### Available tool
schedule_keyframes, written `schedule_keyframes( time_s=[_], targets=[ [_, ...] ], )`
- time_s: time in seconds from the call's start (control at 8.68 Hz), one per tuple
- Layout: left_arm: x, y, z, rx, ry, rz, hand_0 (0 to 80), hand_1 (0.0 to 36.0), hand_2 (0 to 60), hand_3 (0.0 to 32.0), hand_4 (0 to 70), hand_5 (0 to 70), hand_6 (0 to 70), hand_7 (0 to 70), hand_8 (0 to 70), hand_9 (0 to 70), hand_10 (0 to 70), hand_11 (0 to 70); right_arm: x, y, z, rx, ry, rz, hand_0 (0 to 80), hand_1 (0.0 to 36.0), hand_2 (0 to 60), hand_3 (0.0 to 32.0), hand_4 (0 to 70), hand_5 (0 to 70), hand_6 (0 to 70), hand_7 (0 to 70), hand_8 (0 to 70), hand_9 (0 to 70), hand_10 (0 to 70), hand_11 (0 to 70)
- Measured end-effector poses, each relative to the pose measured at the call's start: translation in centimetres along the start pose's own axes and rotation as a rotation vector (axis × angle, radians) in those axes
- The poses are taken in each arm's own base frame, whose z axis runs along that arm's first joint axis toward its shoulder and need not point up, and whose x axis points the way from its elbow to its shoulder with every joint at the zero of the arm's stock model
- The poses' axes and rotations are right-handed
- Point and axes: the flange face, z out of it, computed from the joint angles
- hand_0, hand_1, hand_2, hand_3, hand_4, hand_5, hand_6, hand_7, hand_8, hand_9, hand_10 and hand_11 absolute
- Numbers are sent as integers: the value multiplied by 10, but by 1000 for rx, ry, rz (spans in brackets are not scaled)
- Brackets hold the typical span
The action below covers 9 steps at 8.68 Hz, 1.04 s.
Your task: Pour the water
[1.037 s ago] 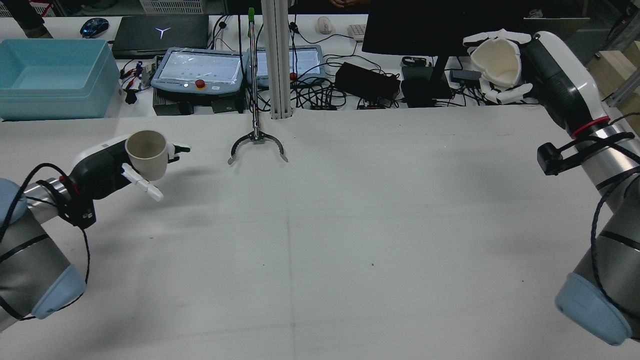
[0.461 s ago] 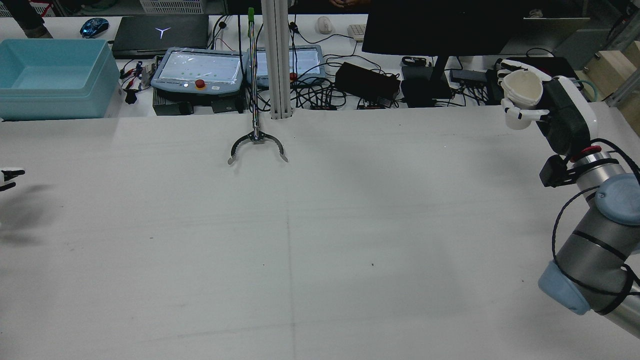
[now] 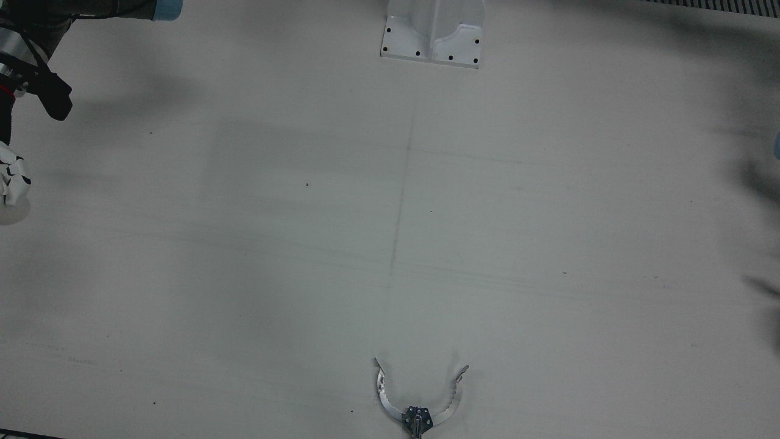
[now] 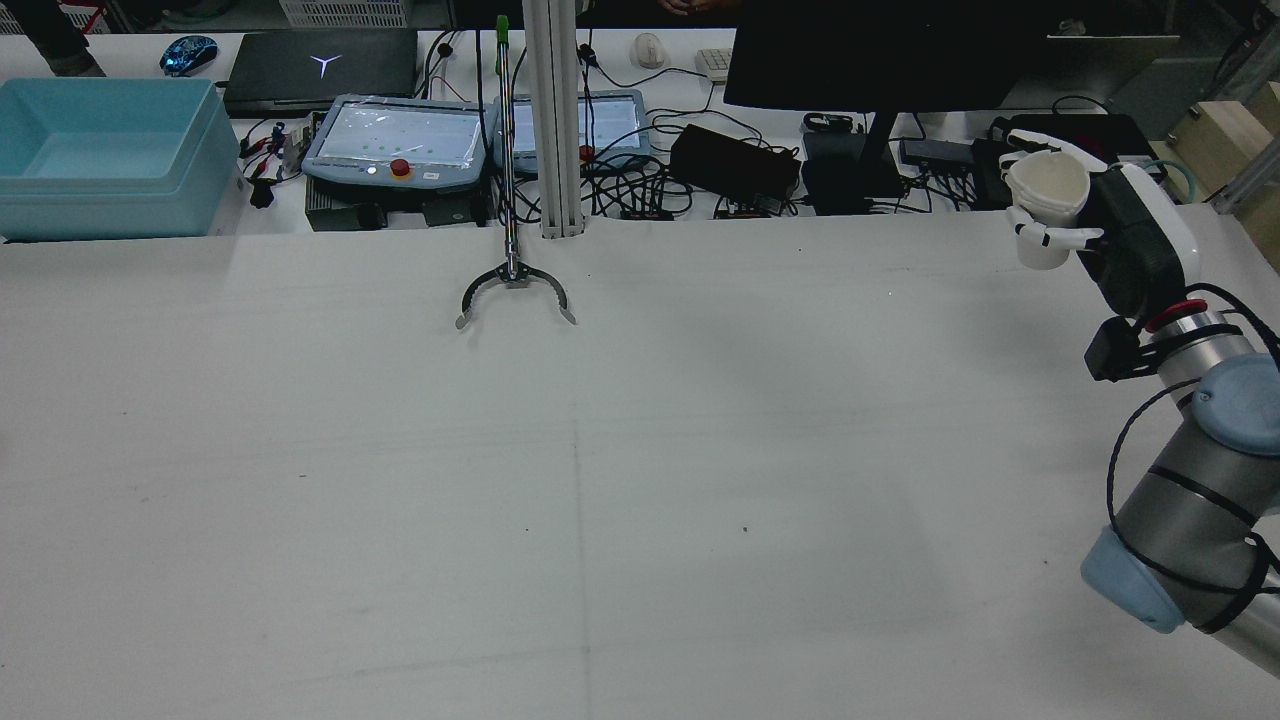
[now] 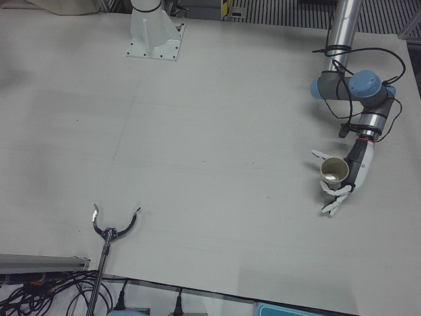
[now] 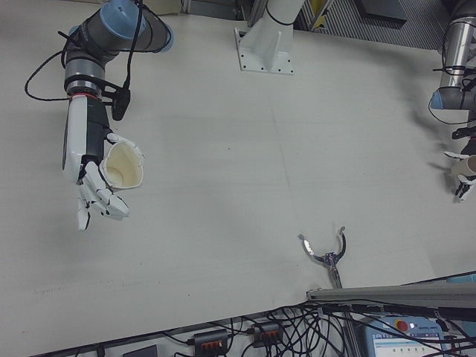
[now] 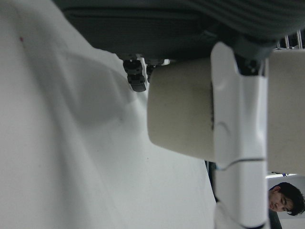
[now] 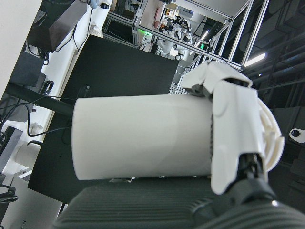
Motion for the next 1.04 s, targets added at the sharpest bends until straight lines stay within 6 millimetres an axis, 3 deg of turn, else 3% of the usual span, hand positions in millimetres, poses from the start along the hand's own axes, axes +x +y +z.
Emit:
schedule_keyframes(
  time_s=[0.12,0.23,0.35,0.46,0.58,1.04],
  targets=[
    [-2,-10,-3,-6,4,-1,728,152,0,0,432,700,154,164,81,19,61,104,0,0,0,1,0,-1,641,344,392,0,158,141,250,316,214,267,13,47],
    [-3,-14,-4,-16,6,-3,704,128,0,0,361,462,116,78,57,2,49,88,0,-1,0,1,1,-1,634,340,389,0,151,140,251,315,215,267,9,43],
    [-3,-16,-5,-24,8,-4,640,109,0,0,260,0,78,24,50,0,28,60,0,0,-1,0,2,-1,631,335,380,0,147,140,252,311,217,269,9,42],
    [-4,-18,-6,-28,9,-4,606,91,0,24,198,0,45,0,44,0,11,33,-1,-1,-1,1,1,-1,627,334,378,0,137,139,250,306,213,264,8,40],
    [-5,-24,-8,-30,10,-4,567,65,0,24,182,0,33,0,44,0,0,11,-1,-2,-2,2,2,-1,628,332,376,0,138,138,250,302,212,261,4,35],
    [-9,-51,-28,-43,19,-12,586,74,0,66,151,0,14,0,38,0,0,2,-4,-9,-7,12,8,-7,630,332,370,0,141,137,247,300,201,247,0,20]
  ],
)
